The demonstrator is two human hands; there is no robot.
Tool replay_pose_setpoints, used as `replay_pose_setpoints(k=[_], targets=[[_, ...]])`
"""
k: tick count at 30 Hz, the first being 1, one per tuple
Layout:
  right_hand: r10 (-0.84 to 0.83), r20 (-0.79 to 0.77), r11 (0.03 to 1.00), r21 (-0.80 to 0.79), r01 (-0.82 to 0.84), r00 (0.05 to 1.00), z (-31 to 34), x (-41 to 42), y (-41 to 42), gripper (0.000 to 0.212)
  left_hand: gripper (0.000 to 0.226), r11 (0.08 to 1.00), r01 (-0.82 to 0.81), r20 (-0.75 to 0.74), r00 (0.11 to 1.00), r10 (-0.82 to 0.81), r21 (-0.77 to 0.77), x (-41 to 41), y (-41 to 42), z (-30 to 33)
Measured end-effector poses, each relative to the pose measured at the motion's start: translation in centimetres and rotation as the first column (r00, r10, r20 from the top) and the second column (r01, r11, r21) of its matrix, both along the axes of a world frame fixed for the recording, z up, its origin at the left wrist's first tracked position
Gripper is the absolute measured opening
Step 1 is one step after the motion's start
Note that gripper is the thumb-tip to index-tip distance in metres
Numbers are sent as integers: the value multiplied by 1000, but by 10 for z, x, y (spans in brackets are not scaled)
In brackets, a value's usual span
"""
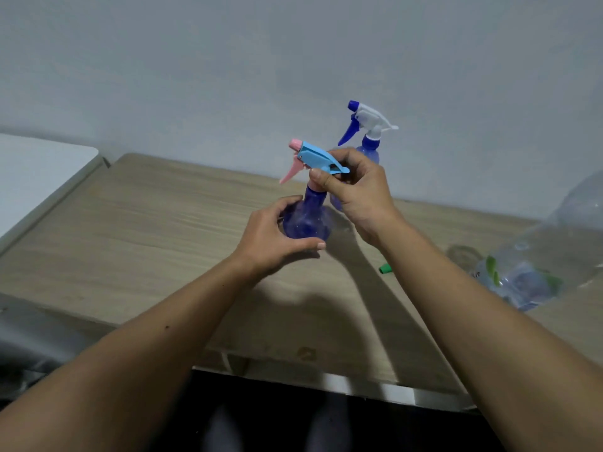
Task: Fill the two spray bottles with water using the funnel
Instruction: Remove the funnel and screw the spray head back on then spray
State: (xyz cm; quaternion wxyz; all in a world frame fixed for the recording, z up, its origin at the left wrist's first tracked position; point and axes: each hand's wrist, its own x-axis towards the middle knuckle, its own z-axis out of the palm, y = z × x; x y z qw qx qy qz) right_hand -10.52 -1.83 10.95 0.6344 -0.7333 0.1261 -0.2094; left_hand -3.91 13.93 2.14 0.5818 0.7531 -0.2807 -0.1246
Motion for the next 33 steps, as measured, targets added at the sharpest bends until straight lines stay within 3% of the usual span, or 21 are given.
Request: replay_pose_setpoints(k=[17, 28, 33], targets=[[-101, 29, 994, -33, 102, 994, -30, 95, -24, 34, 100, 994, -39, 51, 998, 34, 104, 92, -41, -26], [-167, 67, 957, -230, 178, 984, -42, 109, -26, 34, 104, 992, -36, 62, 998, 29, 117, 104, -47, -35], [-188, 57, 954, -226, 196, 981, -42, 107, -24, 36, 105, 990, -28, 63, 998, 19, 138, 102, -47, -33]])
